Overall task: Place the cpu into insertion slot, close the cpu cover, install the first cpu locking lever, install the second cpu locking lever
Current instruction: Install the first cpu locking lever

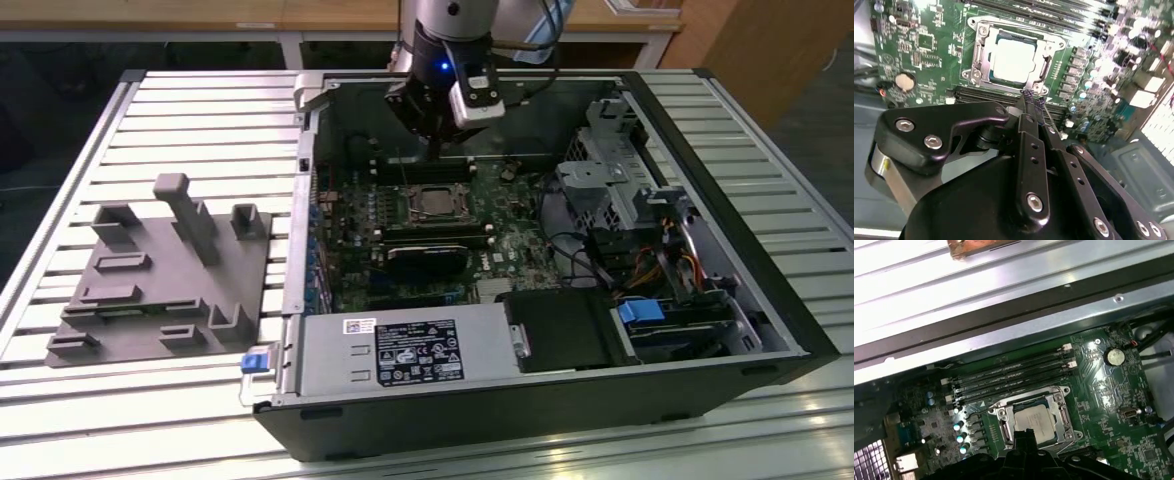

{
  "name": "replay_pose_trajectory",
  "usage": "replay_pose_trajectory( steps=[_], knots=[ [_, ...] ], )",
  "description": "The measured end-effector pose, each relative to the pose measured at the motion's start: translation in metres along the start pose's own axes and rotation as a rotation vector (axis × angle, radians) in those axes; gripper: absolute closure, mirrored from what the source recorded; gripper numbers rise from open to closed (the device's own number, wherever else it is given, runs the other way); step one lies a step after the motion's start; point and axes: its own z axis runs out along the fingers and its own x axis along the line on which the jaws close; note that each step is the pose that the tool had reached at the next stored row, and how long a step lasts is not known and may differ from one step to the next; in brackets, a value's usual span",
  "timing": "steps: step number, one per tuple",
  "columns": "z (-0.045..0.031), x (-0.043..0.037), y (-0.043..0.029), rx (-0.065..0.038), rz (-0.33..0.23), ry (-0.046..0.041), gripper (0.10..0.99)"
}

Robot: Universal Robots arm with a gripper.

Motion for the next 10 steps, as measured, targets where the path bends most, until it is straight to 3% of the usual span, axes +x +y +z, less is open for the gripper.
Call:
replay_pose_trajectory(
  steps=[2, 4, 8, 10],
  knots=[
    [0.0, 0.0, 0.0, 0.002, -0.031, 0.0011, 0.98],
    [0.0, 0.0, 0.0, 0.0, -0.046, -0.0033, 0.98],
    [0.0001, 0.0002, -0.0001, -0.01, -0.059, -0.0297, 0.98],
    [0.0003, 0.0002, 0.0, -0.014, -0.073, -0.0351, 0.98]
  ],
)
